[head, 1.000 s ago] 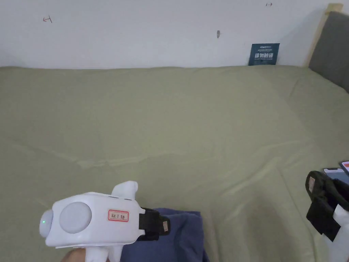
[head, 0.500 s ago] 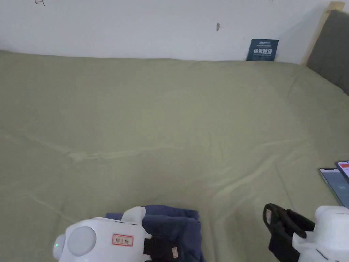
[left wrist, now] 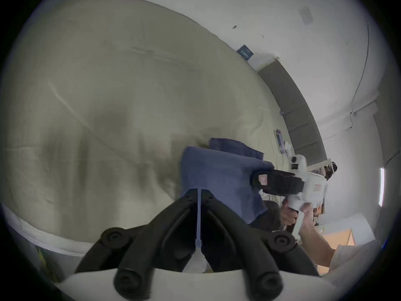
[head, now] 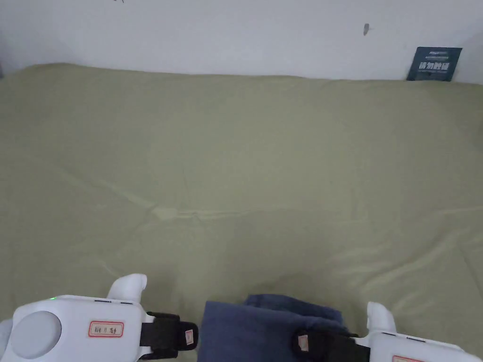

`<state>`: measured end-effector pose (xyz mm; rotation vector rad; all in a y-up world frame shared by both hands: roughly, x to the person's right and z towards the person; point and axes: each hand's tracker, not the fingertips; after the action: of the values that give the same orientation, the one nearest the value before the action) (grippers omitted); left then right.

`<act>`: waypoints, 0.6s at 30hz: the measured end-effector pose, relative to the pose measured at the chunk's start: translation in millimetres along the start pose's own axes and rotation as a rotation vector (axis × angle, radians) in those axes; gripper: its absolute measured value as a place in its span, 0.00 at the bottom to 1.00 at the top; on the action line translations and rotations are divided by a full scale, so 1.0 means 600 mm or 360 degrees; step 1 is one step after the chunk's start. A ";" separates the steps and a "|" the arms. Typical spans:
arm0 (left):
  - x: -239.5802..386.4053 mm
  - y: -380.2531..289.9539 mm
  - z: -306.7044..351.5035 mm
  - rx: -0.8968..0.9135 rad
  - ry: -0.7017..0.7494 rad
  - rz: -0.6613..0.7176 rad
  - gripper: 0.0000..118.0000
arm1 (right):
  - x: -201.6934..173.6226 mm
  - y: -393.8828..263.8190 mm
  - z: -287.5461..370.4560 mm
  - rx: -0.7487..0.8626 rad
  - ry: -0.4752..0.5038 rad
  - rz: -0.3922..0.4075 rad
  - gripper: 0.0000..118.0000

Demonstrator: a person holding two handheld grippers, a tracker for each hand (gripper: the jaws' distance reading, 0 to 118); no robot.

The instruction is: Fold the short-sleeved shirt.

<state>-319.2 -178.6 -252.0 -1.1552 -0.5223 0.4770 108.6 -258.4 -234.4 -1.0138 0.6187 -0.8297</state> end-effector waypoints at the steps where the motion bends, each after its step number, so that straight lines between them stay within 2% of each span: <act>1: -0.006 0.004 -0.006 -0.0022 -0.0008 0.0004 0.04 | 0.023 0.005 -0.001 -0.0018 0.0047 -0.0067 0.00; 2: -0.013 0.008 -0.013 -0.0049 -0.0021 0.0014 0.04 | 0.048 0.012 -0.002 -0.0019 0.0091 -0.0148 0.00; 3: -0.020 0.012 -0.022 -0.0077 -0.0057 0.0021 0.04 | 0.071 0.019 -0.004 -0.0073 0.0263 -0.0241 0.00; 4: -0.024 0.014 -0.029 -0.0096 -0.0080 0.0026 0.11 | 0.083 0.023 -0.004 -0.0084 0.0354 -0.0304 0.00; 5: -0.028 0.017 -0.039 -0.0135 -0.0127 0.0035 0.26 | 0.088 0.023 -0.002 -0.0087 0.0353 -0.0316 0.00; 7: -0.031 0.022 -0.061 -0.0160 -0.0147 0.0048 0.68 | 0.095 0.029 -0.002 -0.0113 0.0372 -0.0292 0.00; 8: -0.036 0.024 -0.072 -0.0169 -0.0148 0.0050 0.72 | 0.100 0.031 -0.002 -0.0122 0.0394 -0.0301 0.00; 14: -0.060 0.037 -0.106 -0.0180 -0.0535 0.0285 0.70 | 0.112 0.026 -0.005 -0.0124 0.0487 -0.0378 0.00; 16: -0.066 0.037 -0.122 -0.0232 -0.0605 0.0302 0.70 | 0.112 0.025 -0.005 -0.0125 0.0494 -0.0383 0.00; 18: -0.063 0.034 -0.134 -0.0231 -0.0575 0.0307 0.70 | 0.114 0.026 -0.006 -0.0122 0.0493 -0.0384 0.00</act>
<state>-301.2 -253.2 -301.4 -1.2717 -0.7710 0.8342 148.4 -312.7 -254.8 -1.0511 0.8061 -1.1974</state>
